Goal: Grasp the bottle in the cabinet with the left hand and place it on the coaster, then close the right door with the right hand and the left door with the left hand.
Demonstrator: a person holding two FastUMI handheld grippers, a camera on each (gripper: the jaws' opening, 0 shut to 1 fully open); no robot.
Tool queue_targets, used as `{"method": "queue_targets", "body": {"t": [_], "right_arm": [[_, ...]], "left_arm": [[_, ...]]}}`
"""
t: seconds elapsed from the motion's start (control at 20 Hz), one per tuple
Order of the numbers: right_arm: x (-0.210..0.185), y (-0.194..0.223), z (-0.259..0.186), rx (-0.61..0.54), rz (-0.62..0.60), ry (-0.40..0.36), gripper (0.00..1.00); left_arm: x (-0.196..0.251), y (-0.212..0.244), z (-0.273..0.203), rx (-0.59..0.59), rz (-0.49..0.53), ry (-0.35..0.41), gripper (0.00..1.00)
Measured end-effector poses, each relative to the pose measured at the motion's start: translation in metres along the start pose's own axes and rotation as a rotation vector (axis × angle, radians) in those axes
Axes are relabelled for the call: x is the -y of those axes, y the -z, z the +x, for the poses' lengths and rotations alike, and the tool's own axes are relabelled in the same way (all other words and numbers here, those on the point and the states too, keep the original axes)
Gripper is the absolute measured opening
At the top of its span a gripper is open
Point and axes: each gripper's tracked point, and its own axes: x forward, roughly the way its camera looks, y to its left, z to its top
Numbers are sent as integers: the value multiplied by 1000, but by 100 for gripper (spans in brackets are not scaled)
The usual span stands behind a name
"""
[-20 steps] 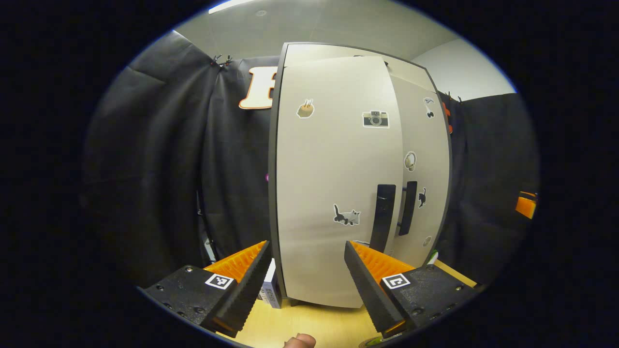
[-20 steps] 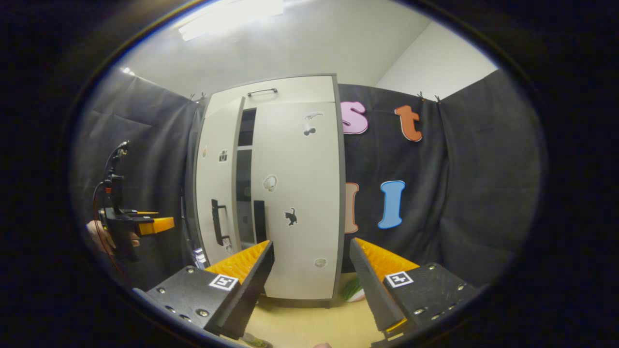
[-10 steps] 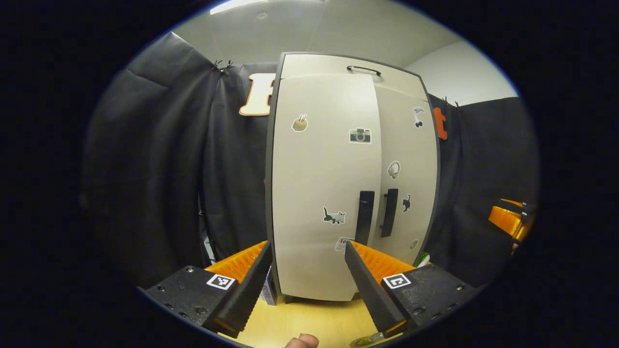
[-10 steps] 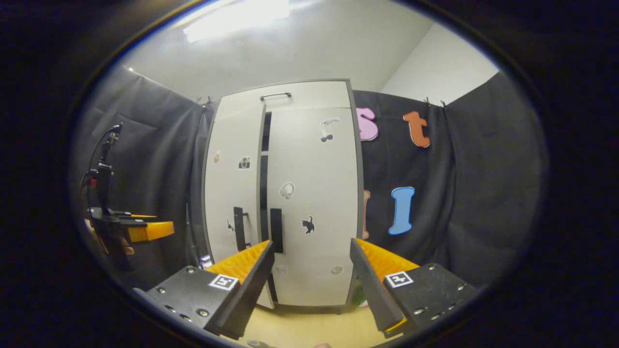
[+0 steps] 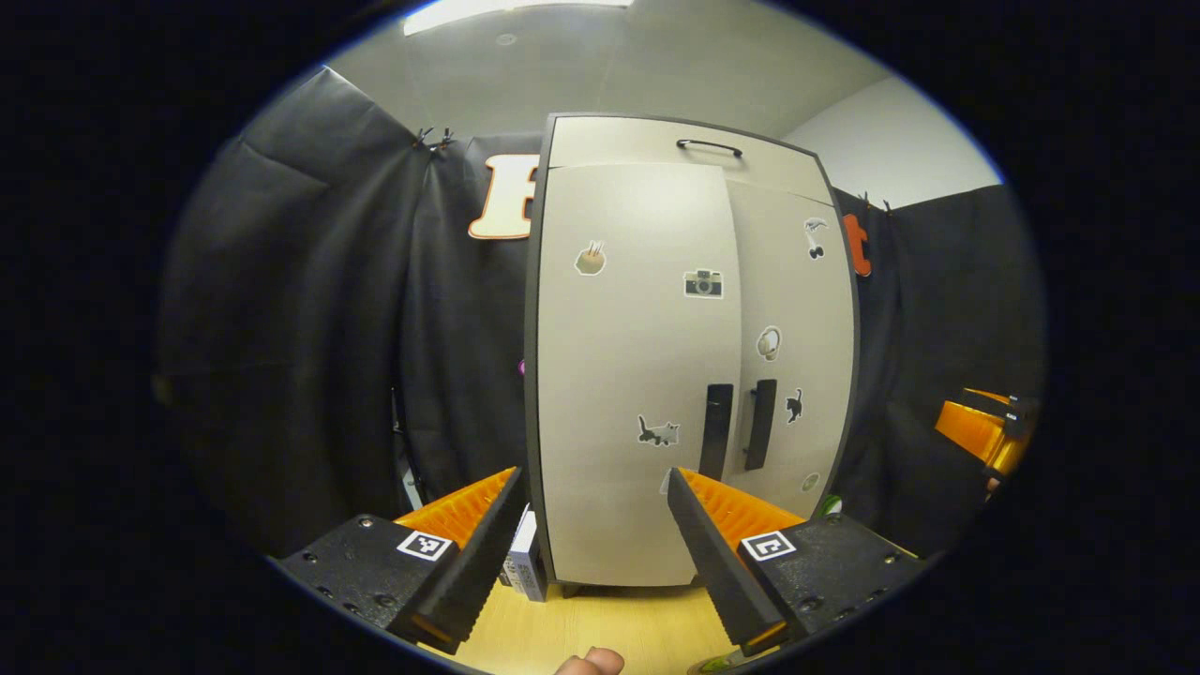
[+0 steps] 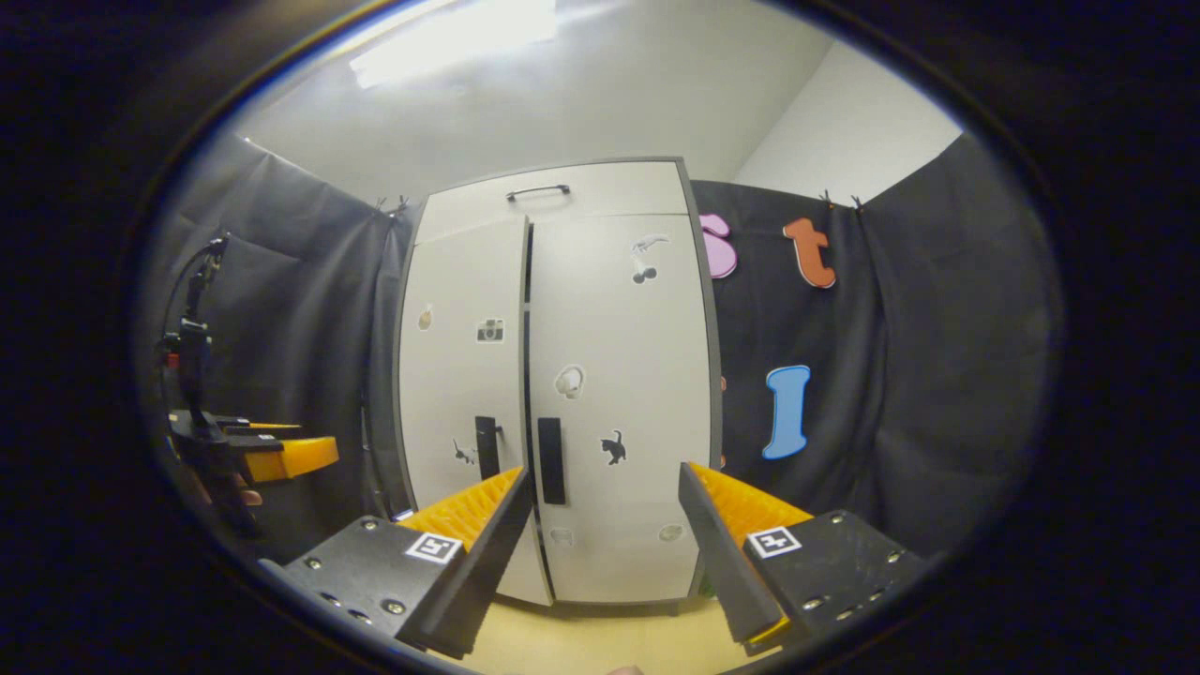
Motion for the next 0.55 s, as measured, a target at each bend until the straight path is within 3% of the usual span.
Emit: {"method": "queue_targets", "body": {"t": [0.15,0.55], "right_arm": [[-3,6,7,-8,-8,22,92],[-21,17,10,-7,-61,58,95]], "left_arm": [[9,-8,13,35,-52,64,94],[11,9,33,25,-30,93,96]]}}
